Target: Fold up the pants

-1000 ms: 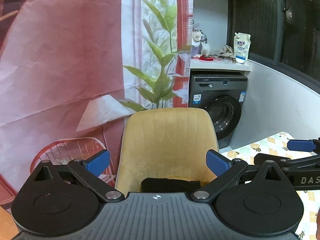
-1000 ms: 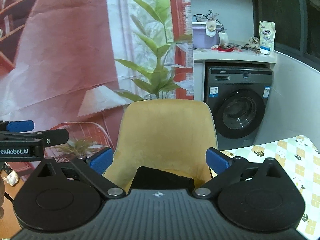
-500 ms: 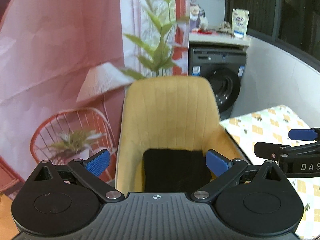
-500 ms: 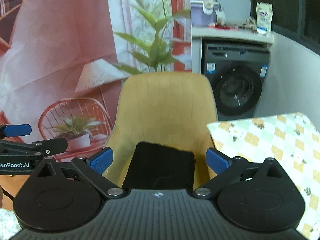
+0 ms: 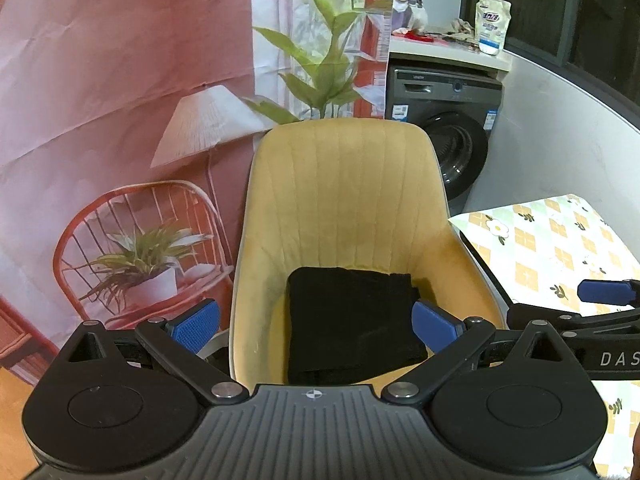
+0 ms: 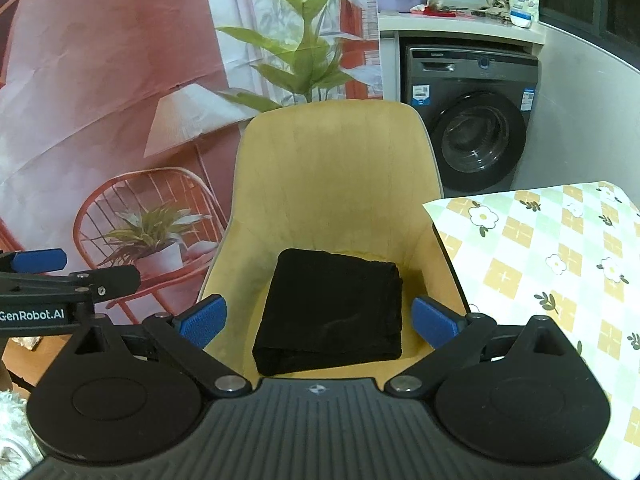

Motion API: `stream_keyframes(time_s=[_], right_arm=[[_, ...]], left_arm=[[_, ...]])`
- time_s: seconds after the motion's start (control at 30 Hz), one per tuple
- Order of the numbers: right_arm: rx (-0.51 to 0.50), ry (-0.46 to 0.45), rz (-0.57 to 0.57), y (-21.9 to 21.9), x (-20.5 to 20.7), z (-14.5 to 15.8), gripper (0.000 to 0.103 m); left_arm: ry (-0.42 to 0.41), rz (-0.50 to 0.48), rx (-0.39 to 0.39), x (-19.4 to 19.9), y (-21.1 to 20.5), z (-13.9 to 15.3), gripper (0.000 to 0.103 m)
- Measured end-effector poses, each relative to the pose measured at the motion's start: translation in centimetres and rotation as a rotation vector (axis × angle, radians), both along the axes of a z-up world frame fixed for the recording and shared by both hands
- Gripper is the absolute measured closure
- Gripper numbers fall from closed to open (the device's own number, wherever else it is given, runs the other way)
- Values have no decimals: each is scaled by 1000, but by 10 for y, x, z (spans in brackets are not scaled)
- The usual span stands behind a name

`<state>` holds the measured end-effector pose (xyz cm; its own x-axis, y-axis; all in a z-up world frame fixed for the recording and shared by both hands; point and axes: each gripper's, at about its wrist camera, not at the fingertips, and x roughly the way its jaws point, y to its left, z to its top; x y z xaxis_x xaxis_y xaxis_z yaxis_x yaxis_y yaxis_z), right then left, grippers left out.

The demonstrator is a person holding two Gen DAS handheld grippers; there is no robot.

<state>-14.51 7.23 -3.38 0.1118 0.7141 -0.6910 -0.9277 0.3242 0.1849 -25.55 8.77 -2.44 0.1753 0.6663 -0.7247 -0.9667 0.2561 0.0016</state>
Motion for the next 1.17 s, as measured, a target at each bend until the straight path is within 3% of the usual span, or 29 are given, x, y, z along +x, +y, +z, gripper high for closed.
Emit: stream_keyframes(time_s=[1.17], right_arm=[[9,-21,-8,3,2,3,2]], left_arm=[[-2,1,1,3,3,2,0]])
